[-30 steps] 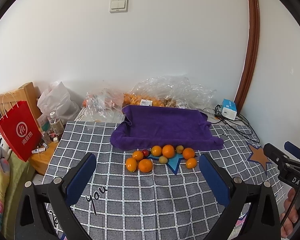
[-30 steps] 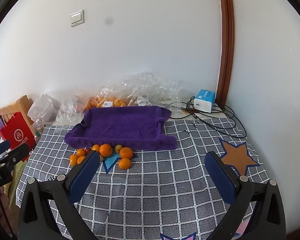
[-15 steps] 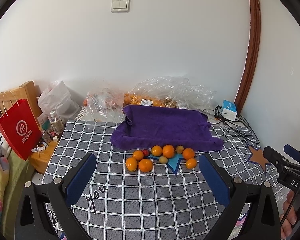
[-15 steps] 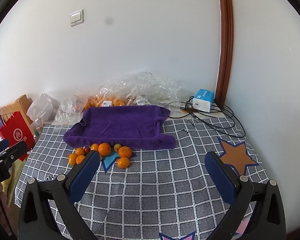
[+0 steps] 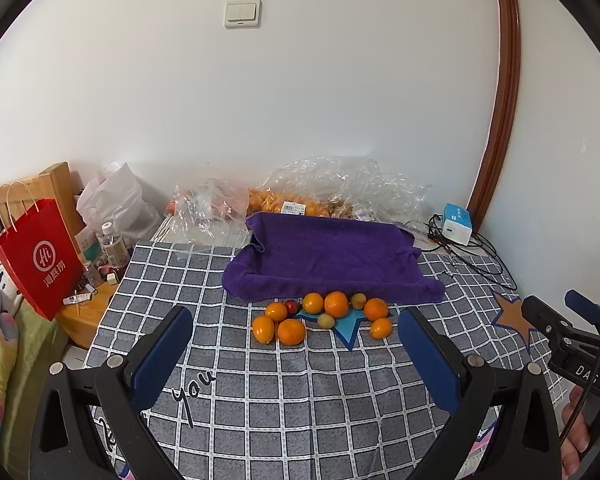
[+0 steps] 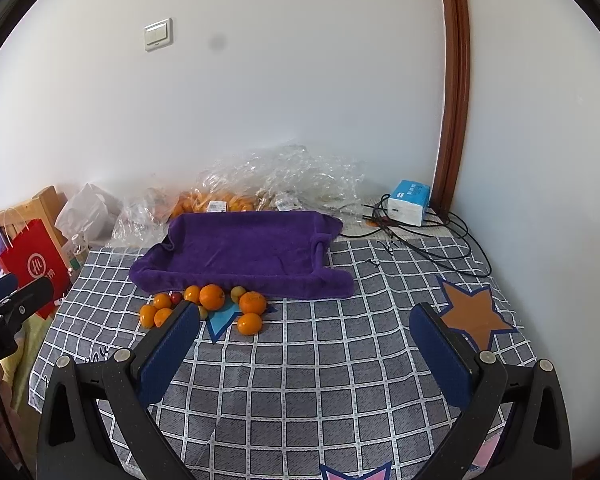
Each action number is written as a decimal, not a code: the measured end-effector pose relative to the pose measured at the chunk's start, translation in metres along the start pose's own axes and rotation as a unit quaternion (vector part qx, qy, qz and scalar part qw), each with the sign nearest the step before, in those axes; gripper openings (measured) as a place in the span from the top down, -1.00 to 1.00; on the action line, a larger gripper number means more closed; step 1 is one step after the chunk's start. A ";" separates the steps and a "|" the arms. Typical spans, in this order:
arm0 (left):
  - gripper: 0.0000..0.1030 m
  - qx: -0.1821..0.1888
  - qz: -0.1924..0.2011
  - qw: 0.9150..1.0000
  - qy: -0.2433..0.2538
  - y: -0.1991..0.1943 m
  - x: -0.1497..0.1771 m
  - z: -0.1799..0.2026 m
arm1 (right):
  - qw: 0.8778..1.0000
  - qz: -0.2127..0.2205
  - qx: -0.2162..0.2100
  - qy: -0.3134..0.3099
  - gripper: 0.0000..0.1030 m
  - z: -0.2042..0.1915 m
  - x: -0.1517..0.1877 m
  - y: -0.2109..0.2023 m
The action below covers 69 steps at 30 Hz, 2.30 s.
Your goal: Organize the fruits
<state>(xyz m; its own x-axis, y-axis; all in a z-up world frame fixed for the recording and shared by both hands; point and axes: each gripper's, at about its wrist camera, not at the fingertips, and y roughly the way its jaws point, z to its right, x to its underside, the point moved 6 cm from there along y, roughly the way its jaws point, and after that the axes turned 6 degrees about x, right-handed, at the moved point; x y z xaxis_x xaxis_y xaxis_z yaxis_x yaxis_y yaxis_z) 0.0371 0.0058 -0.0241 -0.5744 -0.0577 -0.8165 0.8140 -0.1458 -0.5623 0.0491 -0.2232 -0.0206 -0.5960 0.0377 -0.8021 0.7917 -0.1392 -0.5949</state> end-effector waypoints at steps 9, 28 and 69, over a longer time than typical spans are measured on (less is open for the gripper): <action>-1.00 -0.008 0.007 1.000 0.001 0.004 -0.004 -0.004 | 1.000 0.005 -0.012 -0.003 -0.99 -0.009 0.000 0.002; -0.48 -0.008 -0.069 0.997 -0.015 0.091 0.033 -0.048 | 0.996 -0.074 -0.050 -0.028 -0.54 -0.034 0.046 0.105; -0.09 0.021 -0.158 0.987 -0.024 0.213 0.076 -0.079 | 0.986 -0.124 -0.079 -0.074 0.27 -0.066 0.081 0.207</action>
<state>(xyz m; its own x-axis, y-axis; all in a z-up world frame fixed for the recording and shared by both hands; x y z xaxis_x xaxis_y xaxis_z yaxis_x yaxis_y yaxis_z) 0.1732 0.0485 -0.2164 -0.8027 -0.0489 -0.5944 0.5905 -0.2042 -0.7807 0.1741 -0.1835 -0.2123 -0.7778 -0.0956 -0.6212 0.6231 0.0125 -0.7820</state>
